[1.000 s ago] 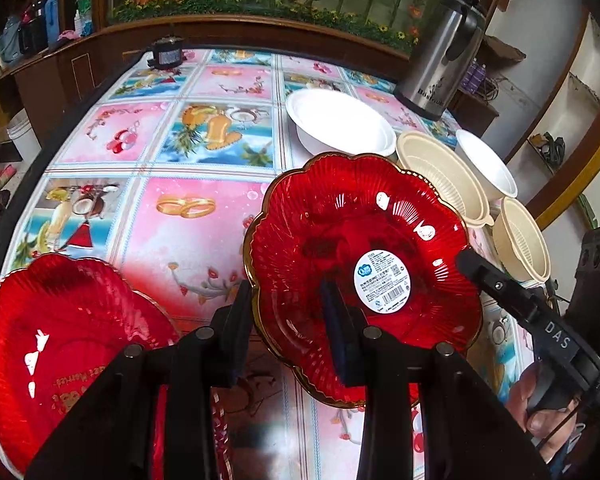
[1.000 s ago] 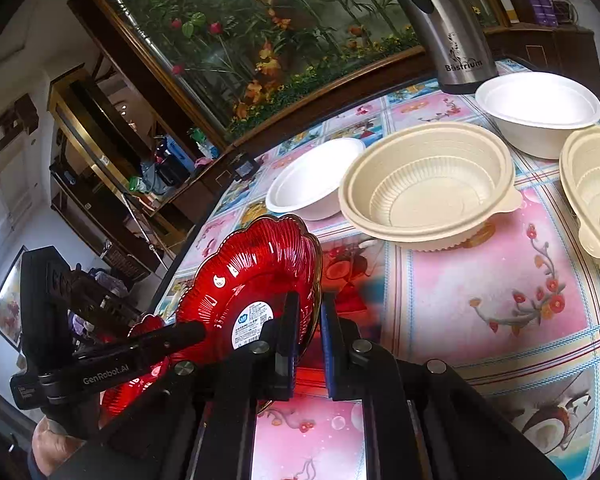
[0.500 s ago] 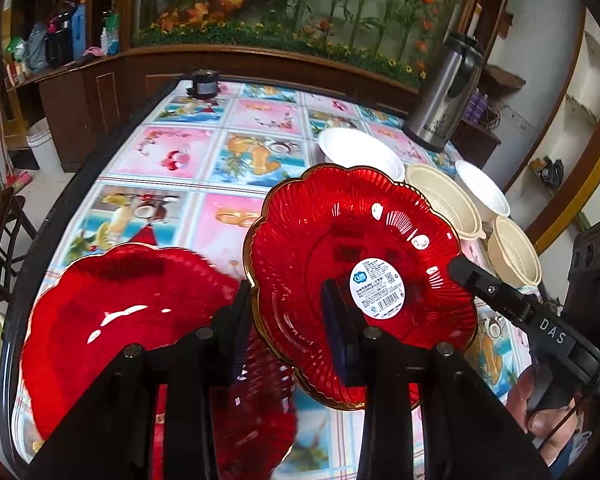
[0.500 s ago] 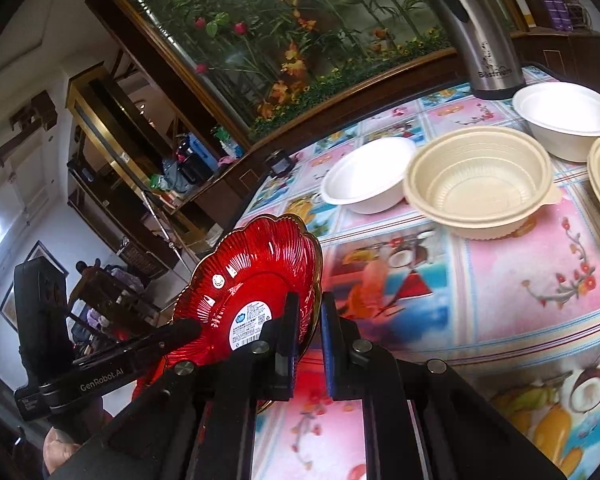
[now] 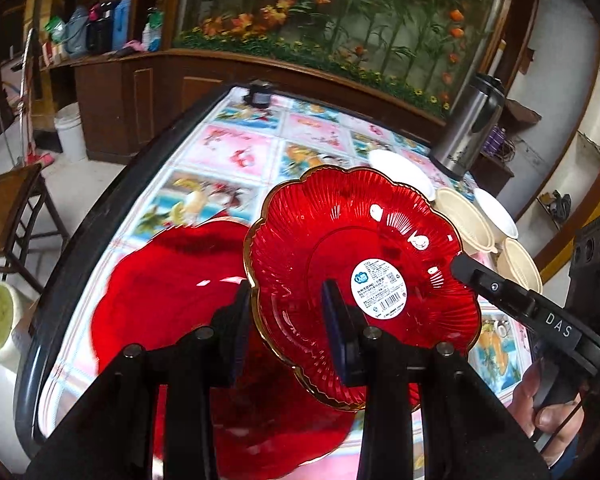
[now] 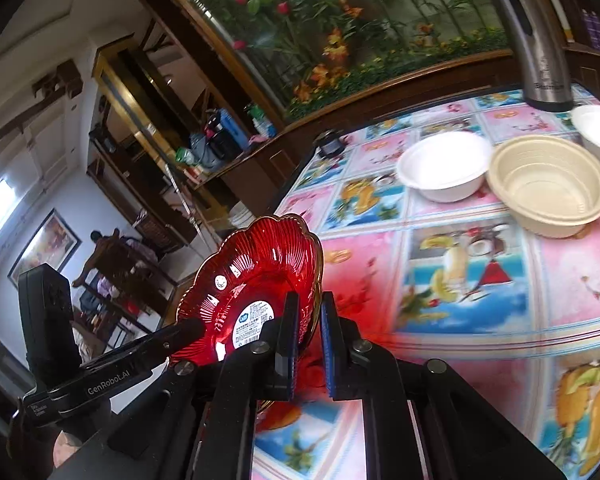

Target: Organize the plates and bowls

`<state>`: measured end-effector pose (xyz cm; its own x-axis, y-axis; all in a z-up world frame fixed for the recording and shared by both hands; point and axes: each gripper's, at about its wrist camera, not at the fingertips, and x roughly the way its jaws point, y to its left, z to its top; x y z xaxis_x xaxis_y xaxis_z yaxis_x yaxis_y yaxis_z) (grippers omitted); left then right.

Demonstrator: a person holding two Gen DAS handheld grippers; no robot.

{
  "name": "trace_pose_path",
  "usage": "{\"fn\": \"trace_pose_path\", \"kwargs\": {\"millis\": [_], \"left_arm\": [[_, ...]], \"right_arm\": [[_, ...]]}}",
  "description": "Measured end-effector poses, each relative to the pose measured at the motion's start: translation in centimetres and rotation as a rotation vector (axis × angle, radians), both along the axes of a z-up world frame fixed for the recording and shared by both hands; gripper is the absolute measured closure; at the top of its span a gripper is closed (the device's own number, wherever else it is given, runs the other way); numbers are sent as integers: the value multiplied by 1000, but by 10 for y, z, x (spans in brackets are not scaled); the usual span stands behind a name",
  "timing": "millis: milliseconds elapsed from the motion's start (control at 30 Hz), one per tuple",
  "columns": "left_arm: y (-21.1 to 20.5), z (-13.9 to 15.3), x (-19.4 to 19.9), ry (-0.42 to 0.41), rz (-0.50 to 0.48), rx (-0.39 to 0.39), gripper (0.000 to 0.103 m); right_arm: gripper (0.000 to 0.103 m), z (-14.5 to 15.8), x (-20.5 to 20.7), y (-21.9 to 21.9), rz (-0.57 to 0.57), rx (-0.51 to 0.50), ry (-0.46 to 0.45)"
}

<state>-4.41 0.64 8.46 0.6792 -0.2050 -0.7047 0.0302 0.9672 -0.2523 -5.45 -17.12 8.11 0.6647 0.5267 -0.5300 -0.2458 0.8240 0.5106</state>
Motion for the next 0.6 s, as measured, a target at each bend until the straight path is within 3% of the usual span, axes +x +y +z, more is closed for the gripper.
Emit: {"fn": "trace_pose_path", "kwargs": {"millis": [600], "left_arm": [[59, -44, -20, 95, 113, -15, 72]], "right_arm": [[93, -35, -5, 88, 141, -165, 75]]}}
